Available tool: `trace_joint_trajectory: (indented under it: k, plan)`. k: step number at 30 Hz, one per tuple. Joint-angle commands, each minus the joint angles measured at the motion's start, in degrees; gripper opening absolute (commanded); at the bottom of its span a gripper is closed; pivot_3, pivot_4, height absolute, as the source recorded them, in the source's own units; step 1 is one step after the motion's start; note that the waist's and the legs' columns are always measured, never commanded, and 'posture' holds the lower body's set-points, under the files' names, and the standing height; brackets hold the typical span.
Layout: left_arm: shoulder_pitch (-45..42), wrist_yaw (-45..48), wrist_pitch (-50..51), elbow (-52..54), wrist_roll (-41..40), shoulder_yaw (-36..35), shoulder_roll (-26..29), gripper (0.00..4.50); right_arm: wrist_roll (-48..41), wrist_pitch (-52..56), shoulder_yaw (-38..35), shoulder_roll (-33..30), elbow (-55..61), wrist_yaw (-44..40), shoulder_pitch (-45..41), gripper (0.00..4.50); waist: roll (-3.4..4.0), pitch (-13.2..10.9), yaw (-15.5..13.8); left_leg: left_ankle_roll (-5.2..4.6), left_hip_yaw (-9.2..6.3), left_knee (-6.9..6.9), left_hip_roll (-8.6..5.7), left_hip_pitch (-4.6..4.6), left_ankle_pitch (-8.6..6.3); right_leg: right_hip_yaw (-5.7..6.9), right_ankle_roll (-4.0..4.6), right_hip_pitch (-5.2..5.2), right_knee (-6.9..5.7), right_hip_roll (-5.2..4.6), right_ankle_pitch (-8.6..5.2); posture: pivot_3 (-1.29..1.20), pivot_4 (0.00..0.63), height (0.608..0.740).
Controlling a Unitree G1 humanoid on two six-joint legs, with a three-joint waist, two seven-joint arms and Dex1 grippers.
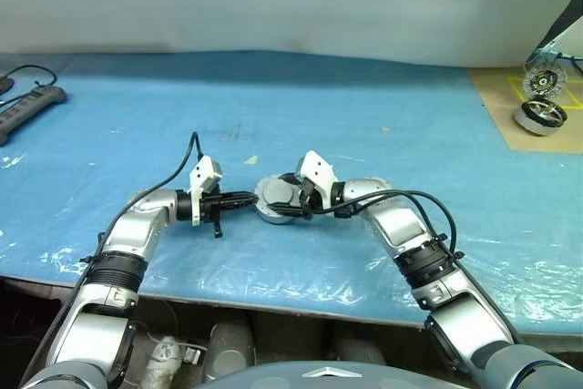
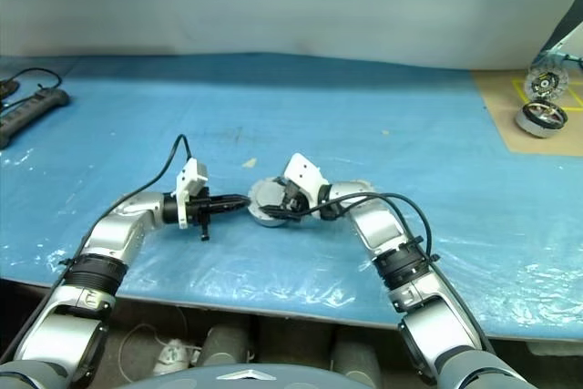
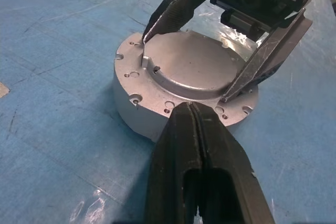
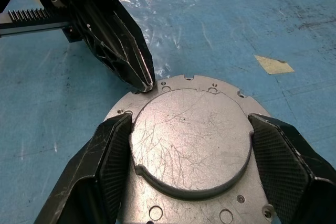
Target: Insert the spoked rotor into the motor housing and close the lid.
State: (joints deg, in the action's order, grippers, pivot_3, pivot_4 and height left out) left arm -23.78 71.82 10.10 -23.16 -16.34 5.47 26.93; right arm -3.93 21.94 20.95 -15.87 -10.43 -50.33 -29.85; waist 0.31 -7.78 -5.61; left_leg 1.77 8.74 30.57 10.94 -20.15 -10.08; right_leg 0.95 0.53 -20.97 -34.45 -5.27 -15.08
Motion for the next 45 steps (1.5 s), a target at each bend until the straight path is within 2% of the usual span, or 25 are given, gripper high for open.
trace_joint_trajectory:
  k: [1, 5, 9, 11, 15, 18, 25, 31, 38, 41, 45]
  plan:
    - [2.18, 0.17, 0.4, -3.14, 5.01, 6.54, -1.73, 0.0, 0.88, 2.45, 0.88, 0.15, -3.32, 0.75, 2.11, 3.19, 0.0, 0.15, 0.0, 0.0, 0.0, -0.06, -0.01, 0.02, 0.0, -0.02, 0.0, 0.0, 0.05, 0.0, 0.0, 0.0, 0.15, 0.74]
    - [2.17, -0.69, 0.04, -3.17, 5.33, 6.68, -3.27, 0.0, 0.92, 2.29, 0.84, 0.19, -2.92, 0.68, 2.25, 3.19, 0.05, 0.2, -0.11, 0.0, 0.01, -0.17, -0.06, 0.08, 0.0, -0.03, -0.01, 0.07, 0.18, -0.02, -0.01, 0.0, 0.15, 0.74]
    - [2.64, -0.79, -0.65, -3.0, 5.98, 7.16, -4.16, 0.0, 0.48, 2.67, 0.95, -0.05, -1.57, -0.12, 2.66, 4.47, 0.22, 0.29, -0.19, -0.01, -0.03, -0.38, -0.06, 0.2, -0.01, -0.05, -0.05, 0.08, 0.6, -0.03, -0.03, 0.0, 0.15, 0.74]
    - [2.1, -1.52, -1.0, -3.99, 6.24, 6.76, -4.77, 0.0, 0.19, 3.16, 0.66, -0.45, -0.48, -0.4, 2.52, 4.47, 0.15, 0.29, -0.22, -0.01, 0.07, -0.49, -0.1, 0.12, -0.01, -0.24, -0.06, 0.14, 0.77, -0.03, -0.03, 0.0, 0.15, 0.74]
    - [1.25, -1.46, -1.85, -5.49, 6.65, 6.66, -4.95, 0.0, -5.82, 5.04, -3.96, -0.37, 2.59, -3.81, 1.17, 4.47, 0.12, 0.3, -0.23, -0.02, 0.18, -0.48, -0.12, -0.04, 0.0, -0.41, -0.09, 0.14, 0.8, -0.02, -0.04, 0.0, 0.15, 0.74]
    - [0.65, -1.39, -1.98, -6.42, 6.62, 6.34, -4.98, 0.0, -6.9, 5.66, -4.69, -1.72, 5.75, -5.37, 0.36, 4.47, 0.14, 0.3, -0.13, -0.03, 0.19, -0.47, -0.08, -0.47, 0.02, -0.39, 0.25, -0.03, 0.77, 0.05, 0.17, 0.0, 0.15, 0.74]
    - [0.44, -1.81, -1.43, -5.16, 6.39, 6.3, -4.83, 0.0, -12.03, 9.87, -10.29, -3.76, 12.14, -4.59, -0.15, 4.47, 0.09, 0.19, -0.05, 0.16, 0.55, -0.42, -0.02, -1.05, 0.19, -0.12, 0.2, -0.39, 0.77, 0.11, 0.19, 0.0, 0.15, 0.74]
    - [0.39, -2.01, -1.36, -4.92, 6.27, 6.25, -4.83, 0.0, -21.16, 18.81, -20.48, -2.05, 12.76, 0.67, 2.22, 4.47, -0.13, -0.03, -0.05, 0.16, 0.58, -0.42, 0.03, -1.15, 0.19, -0.11, 0.21, -0.5, 0.78, 0.11, 0.18, 0.0, 0.15, 0.74]
    - [-0.44, -1.58, 0.01, -4.9, 5.14, 4.85, -4.43, 0.0, -29.19, 27.85, -30.2, -2.02, 10.74, 5.3, 6.58, 4.47, 0.14, -0.2, -0.01, 0.16, 0.63, -0.41, 0.05, -1.21, 0.19, -0.03, 0.22, -0.58, 0.75, 0.11, 0.18, 0.0, 0.15, 0.74]
    - [-0.95, -0.64, 1.39, -4.64, 3.13, 3.08, -4.17, 0.0, -30.2, 27.53, -32.31, -2.62, 10.82, 6.73, 7.82, 4.47, 0.22, -0.25, 0.05, 0.16, 0.65, -0.41, 0.04, -1.26, 0.2, -0.03, 0.22, -0.64, 0.73, 0.1, 0.19, 0.0, 0.15, 0.74]
    - [-2.83, 1.48, 9.04, -1.66, -3.42, -0.86, -4.05, 0.0, -30.38, 25.77, -33.03, -2.53, 12.12, 8.32, 7.63, 4.47, 0.16, -0.3, 0.26, 0.16, 0.67, -0.36, 0.06, -1.4, 0.21, -0.03, 0.24, -0.88, 0.67, 0.11, 0.2, 0.0, 0.15, 0.74]
